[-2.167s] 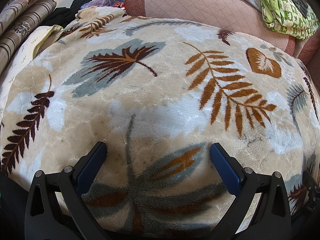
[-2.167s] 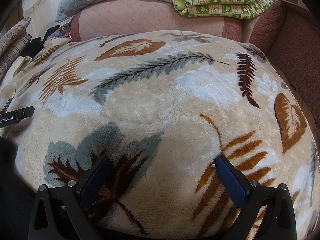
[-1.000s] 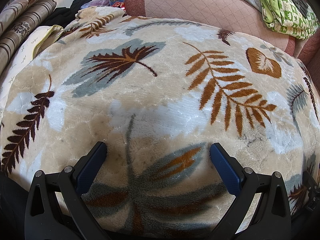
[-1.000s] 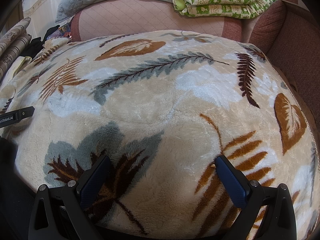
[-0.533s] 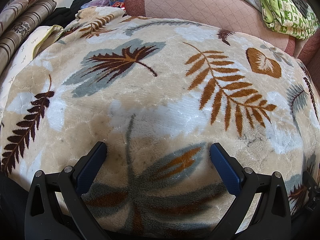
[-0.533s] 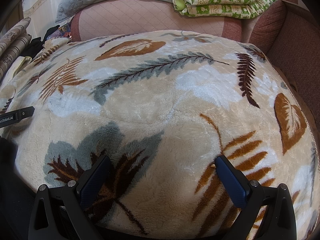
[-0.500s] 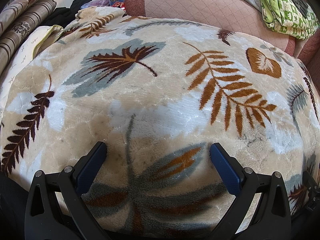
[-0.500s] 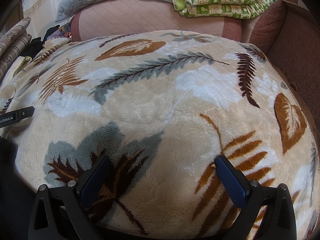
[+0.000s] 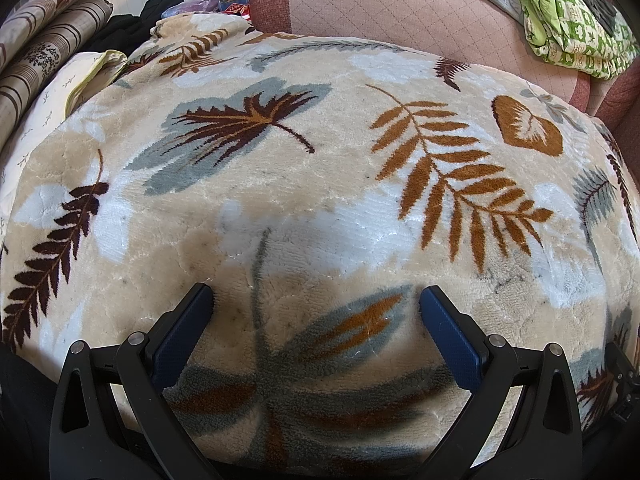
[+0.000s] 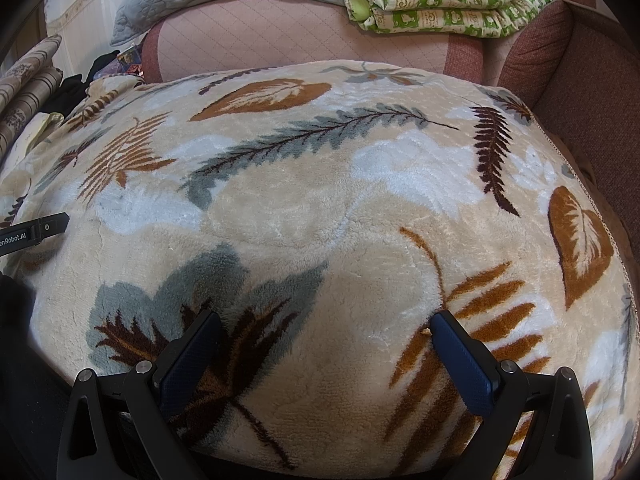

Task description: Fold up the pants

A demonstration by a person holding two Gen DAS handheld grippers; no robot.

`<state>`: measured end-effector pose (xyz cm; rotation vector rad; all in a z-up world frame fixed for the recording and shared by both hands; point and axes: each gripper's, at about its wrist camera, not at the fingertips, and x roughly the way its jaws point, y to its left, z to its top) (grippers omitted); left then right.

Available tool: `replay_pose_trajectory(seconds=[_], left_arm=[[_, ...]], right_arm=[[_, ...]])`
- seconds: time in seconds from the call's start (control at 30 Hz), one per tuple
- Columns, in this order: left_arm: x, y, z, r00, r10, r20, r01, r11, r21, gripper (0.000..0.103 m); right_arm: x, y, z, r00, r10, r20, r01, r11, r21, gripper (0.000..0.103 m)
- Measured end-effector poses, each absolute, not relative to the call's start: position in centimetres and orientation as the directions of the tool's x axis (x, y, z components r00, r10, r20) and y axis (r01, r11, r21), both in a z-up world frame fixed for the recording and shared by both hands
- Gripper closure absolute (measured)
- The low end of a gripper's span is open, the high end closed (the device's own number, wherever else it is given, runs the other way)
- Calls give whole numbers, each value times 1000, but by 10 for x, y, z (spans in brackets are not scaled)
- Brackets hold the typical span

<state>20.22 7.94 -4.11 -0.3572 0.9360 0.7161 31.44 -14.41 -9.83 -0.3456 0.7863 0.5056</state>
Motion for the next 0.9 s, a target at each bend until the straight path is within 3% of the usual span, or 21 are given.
replay_pose_trajectory(seconds=[0.9], left_arm=[[204,77,-42,382,409,-828,-707,706,22,0]], right_arm=[[314,-144,-98,598,301,-743,-551,827,-109,0]])
